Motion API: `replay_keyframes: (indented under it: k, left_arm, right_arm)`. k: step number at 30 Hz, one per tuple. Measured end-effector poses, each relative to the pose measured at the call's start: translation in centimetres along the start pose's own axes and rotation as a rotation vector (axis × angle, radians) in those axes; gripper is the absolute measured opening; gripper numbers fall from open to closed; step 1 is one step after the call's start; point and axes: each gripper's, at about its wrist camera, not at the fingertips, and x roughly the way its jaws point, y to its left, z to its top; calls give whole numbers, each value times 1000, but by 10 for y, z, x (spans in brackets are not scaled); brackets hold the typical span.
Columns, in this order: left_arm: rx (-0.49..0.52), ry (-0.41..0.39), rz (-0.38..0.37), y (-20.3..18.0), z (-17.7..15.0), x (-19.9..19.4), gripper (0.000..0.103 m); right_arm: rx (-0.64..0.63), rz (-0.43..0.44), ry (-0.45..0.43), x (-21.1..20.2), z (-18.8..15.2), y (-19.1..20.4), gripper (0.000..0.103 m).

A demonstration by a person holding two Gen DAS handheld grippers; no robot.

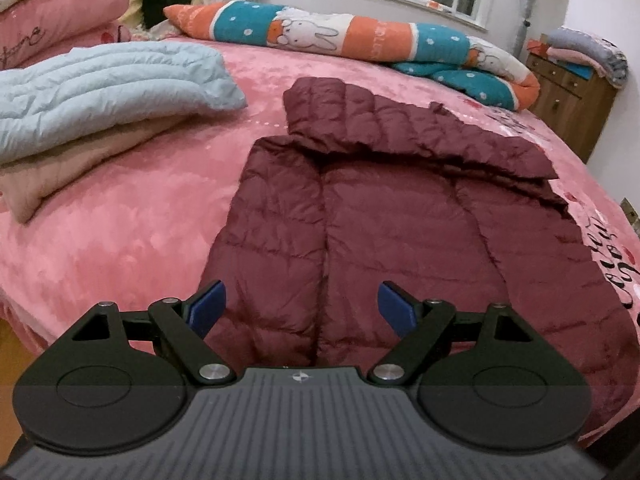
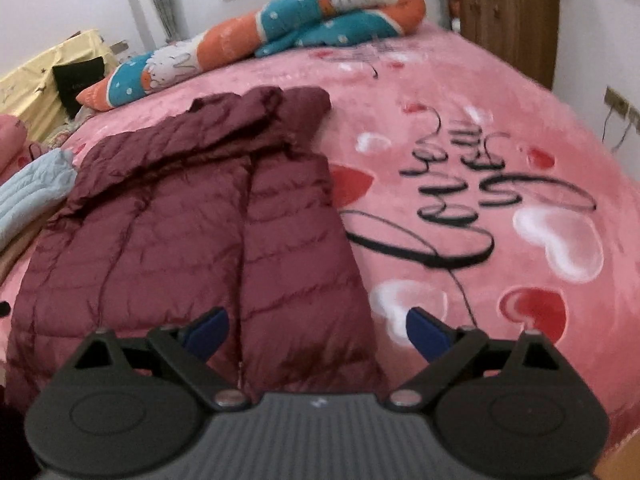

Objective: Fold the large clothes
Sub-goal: 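Move both open tools along the jacket front toward the hem, then grasp the jacket hem with both tools closing on it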

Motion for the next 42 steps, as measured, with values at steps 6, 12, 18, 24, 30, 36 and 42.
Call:
replay_keyframes:
  k: [6,12,18,24,30,36,42]
  left_arm:
    - [-56,15,41,14,6,7,102]
    - [-137,87,57,31,8,26,102]
    - [-132,138,90,32,7,37,102]
    - [-145,187,78,36,5,50,102]
    - [-137,211,24,33,1,51,83]
    - [-128,213,-38,27,1,46,41]
    - [-121,176,-104,21,4,35,13]
  right_arm:
    - [-24,6,74,16,-3,0,92]
    - [-36,8,153,31,-4,-6,83]
    - [-62,18,218,45,-5,-1,81]
    - [-76,26,254,52,-6,2,81]
    - [-89,64,264,52,-8,5,58]
    - [-88,130,246,51,-8,9,20]
    - [-46,195,188,46,-1,9,8]
